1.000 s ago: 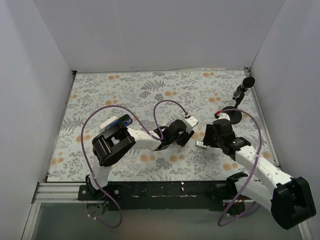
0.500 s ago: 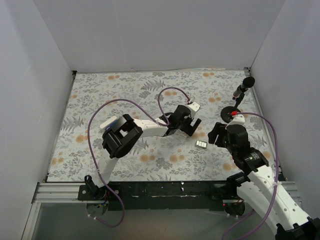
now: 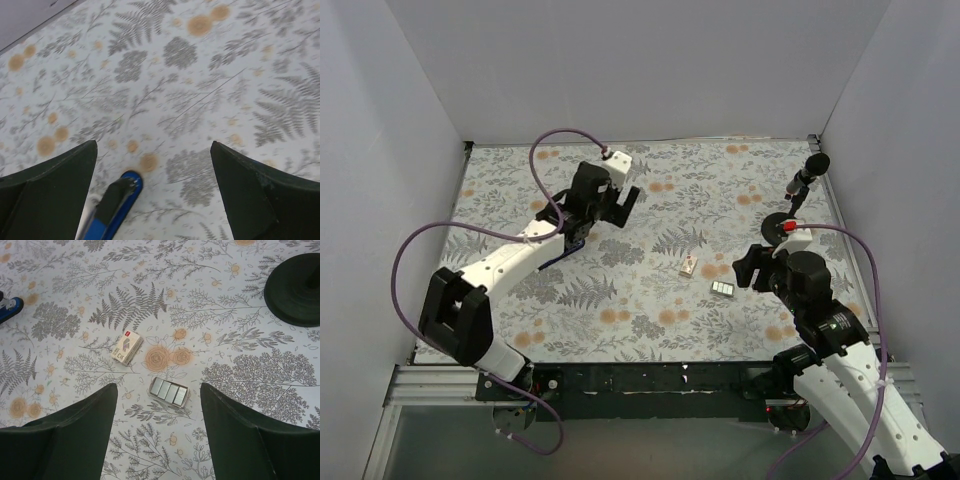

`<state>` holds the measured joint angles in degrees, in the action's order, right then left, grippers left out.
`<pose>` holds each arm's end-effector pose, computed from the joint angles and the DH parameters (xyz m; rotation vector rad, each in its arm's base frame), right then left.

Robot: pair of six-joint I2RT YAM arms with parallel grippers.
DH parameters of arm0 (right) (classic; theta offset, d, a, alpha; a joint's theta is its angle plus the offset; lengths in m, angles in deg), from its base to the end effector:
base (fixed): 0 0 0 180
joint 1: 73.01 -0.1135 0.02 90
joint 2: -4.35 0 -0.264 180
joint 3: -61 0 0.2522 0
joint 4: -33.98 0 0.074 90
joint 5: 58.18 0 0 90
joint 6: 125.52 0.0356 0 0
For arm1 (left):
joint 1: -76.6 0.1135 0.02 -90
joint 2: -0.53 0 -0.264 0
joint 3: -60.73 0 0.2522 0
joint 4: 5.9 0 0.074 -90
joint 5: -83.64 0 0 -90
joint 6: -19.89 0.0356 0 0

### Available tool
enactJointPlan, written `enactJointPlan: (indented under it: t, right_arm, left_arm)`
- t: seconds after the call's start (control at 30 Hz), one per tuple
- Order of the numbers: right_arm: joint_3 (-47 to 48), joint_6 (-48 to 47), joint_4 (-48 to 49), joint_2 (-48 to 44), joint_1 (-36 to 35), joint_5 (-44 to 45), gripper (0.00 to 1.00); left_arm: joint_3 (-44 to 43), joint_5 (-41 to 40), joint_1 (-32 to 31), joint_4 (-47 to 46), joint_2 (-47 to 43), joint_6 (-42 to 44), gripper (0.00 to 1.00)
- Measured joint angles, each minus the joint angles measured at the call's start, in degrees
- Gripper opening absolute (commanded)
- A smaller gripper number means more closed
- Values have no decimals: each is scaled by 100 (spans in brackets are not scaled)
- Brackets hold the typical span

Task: Load the staples into the stapler

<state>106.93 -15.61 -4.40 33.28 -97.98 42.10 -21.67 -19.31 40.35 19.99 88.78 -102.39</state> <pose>0.1220 0.0498 0.2752 0.0335 1.9530 0.3458 0.2912 -0.2036 0.2945 -0.0612 2.1444 -0.4710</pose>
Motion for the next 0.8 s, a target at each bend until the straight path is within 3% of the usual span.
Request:
enactJointPlan:
  t: [0.13, 0.3, 0.53, 0.8]
  right_arm:
    - [-90, -138, 157, -44, 0, -225, 76]
    - [-125, -243, 177, -50, 0, -468, 75]
    - [-122, -354, 201, -48, 0, -599, 74]
    - [-122, -365, 201, 17, 0, -660, 74]
  left_arm:
    - [417, 98, 726, 243, -275, 527, 98]
    - [520, 385, 1349, 474, 164, 841, 93]
    - [533, 645, 1510, 710, 868, 898, 86]
    - [540, 649, 1631, 874, 1163, 914, 73]
